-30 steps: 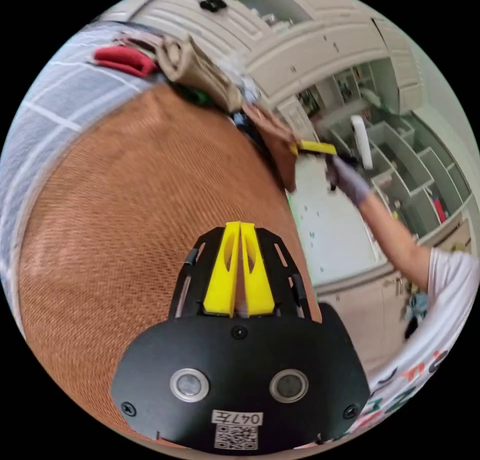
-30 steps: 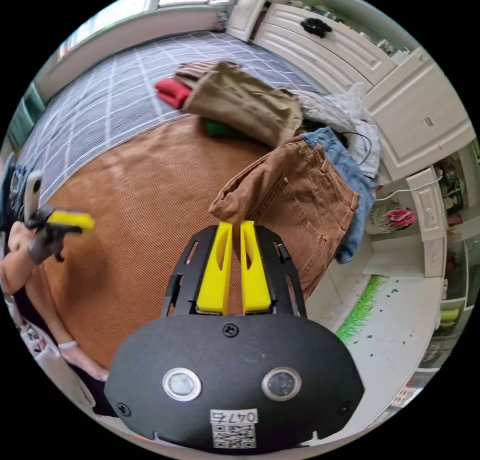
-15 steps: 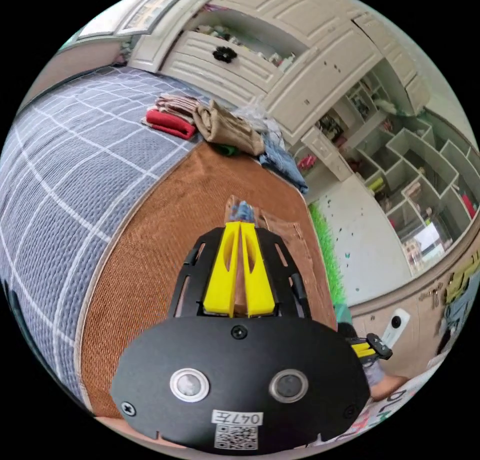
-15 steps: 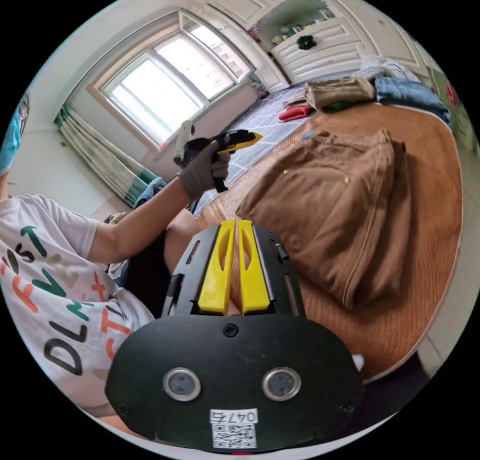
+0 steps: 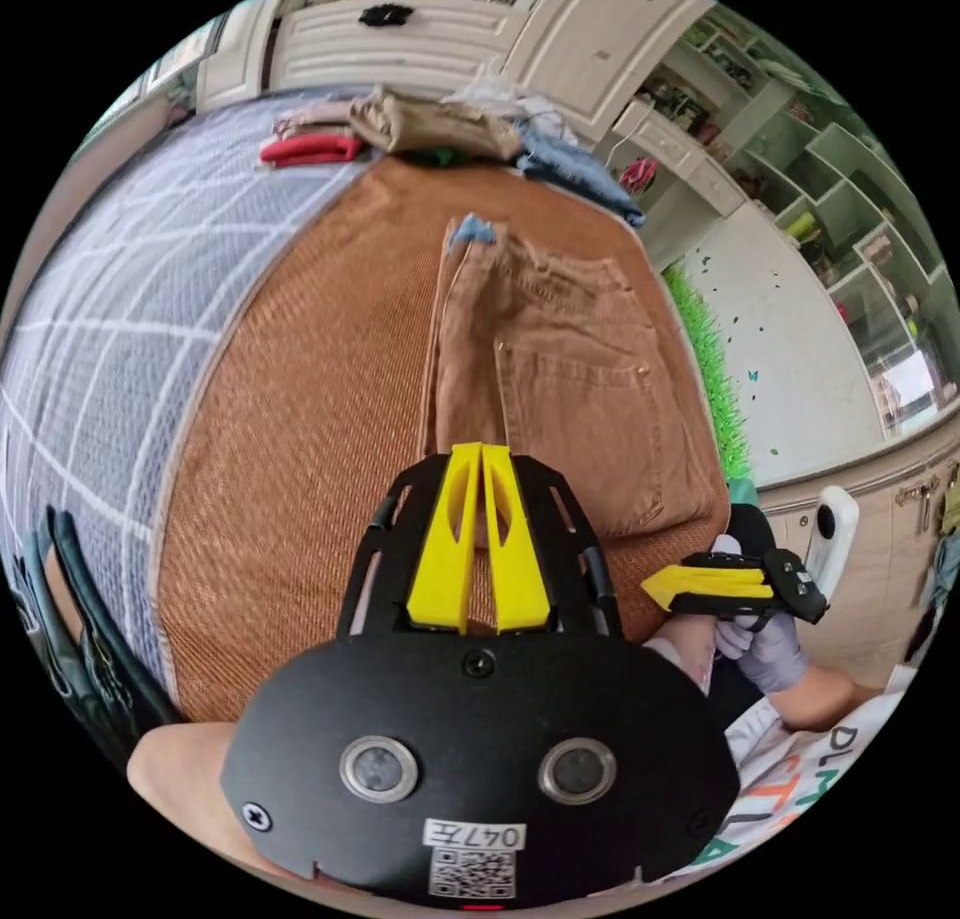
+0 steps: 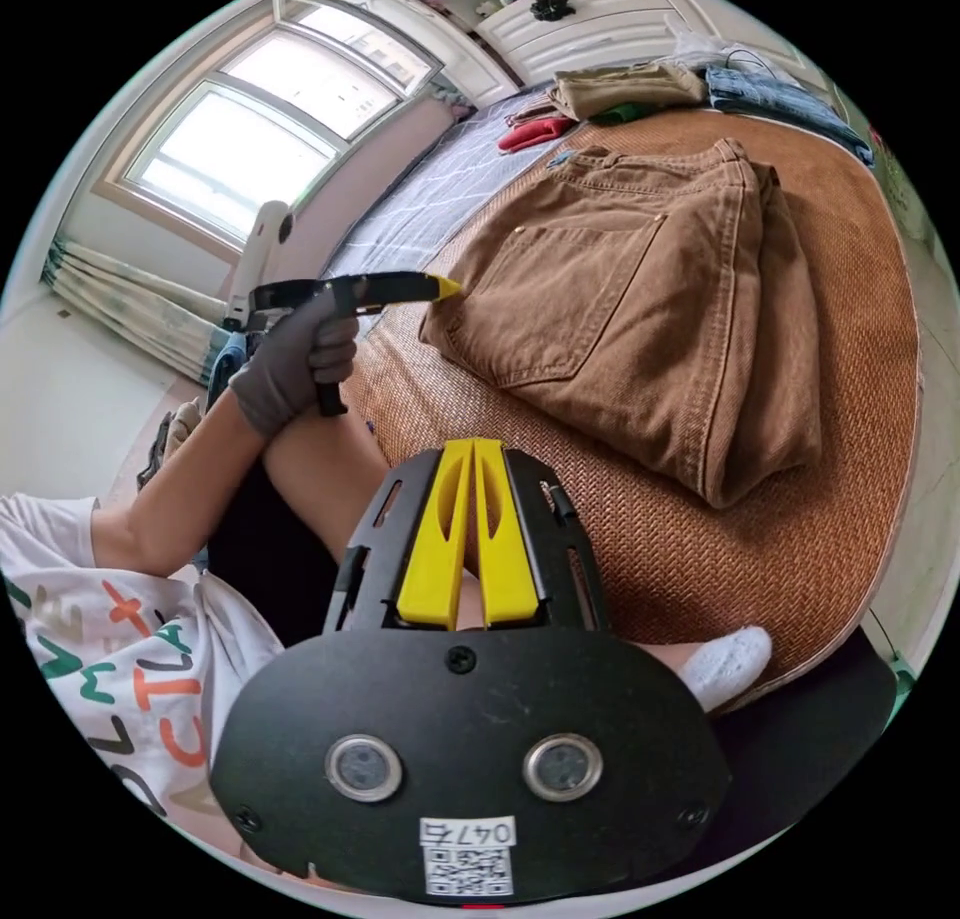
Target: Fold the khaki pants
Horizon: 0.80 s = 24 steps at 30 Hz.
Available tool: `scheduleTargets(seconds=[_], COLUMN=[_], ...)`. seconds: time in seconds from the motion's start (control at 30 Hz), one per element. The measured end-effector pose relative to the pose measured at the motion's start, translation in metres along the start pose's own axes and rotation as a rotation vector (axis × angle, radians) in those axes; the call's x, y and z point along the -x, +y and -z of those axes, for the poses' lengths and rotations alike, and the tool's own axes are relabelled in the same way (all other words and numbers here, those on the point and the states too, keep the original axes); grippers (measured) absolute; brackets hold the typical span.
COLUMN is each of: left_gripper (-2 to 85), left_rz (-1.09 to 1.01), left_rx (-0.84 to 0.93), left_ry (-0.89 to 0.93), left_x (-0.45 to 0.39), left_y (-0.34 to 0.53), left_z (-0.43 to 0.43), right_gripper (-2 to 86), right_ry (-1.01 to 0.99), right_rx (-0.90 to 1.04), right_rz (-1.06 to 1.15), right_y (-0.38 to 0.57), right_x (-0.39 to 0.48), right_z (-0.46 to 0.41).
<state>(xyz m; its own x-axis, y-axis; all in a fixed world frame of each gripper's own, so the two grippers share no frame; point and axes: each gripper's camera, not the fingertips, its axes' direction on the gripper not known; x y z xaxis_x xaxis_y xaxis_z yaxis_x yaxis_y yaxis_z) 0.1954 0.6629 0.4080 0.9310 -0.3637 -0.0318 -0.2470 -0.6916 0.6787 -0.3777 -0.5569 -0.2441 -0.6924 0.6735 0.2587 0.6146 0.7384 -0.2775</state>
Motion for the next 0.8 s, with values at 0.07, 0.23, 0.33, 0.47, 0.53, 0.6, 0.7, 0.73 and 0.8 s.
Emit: scheduleTargets(seconds=[0.07, 0.23, 0.33, 0.47, 0.53, 0.6, 0.7, 0.73, 0.8], left_gripper=[-1.0, -1.0, -1.0, -1.0, -1.0, -1.0, -1.0, -1.0, -1.0], left_rz=[-0.007, -0.029, -0.030, 0.014, 0.036, 0.049, 0.051, 0.048, 0.044], left_rx=[0.056, 0.085, 0.084, 0.083, 0.078, 0.074, 0.076, 0.076, 0.076], left_ry=[-0.002, -0.058, -0.055, 0.006, 0.032, 0.049, 0.052, 0.049, 0.043], left_x=[0.007, 0.011, 0.022, 0.048, 0.059, 0.068, 0.078, 0.081, 0.085], left_y=[-0.011, -0.021, -0.025, -0.027, -0.027, -0.027, -0.028, -0.028, -0.028], left_z=[0.001, 0.009, 0.018, 0.028, 0.032, 0.035, 0.040, 0.042, 0.044], right_gripper=[-1.2, -1.2, -1.2, -1.3, -1.2, -1.2, -1.2, -1.2, -1.2], right_ry=[0.007, -0.003, -0.029, -0.044, -0.047, -0.055, -0.083, -0.097, -0.120], right_rx=[0.002, 0.050, 0.049, 0.066, 0.080, 0.088, 0.088, 0.084, 0.077], right_rz=[-0.025, -0.086, -0.114, -0.132, -0.140, -0.150, -0.177, -0.193, -0.219], right_y=[0.008, 0.018, 0.025, 0.033, 0.036, 0.040, 0.045, 0.048, 0.051], right_x=[-0.006, -0.021, -0.030, -0.039, -0.042, -0.046, -0.054, -0.058, -0.064], right_z=[-0.003, -0.013, -0.016, -0.023, -0.026, -0.029, -0.032, -0.032, -0.034])
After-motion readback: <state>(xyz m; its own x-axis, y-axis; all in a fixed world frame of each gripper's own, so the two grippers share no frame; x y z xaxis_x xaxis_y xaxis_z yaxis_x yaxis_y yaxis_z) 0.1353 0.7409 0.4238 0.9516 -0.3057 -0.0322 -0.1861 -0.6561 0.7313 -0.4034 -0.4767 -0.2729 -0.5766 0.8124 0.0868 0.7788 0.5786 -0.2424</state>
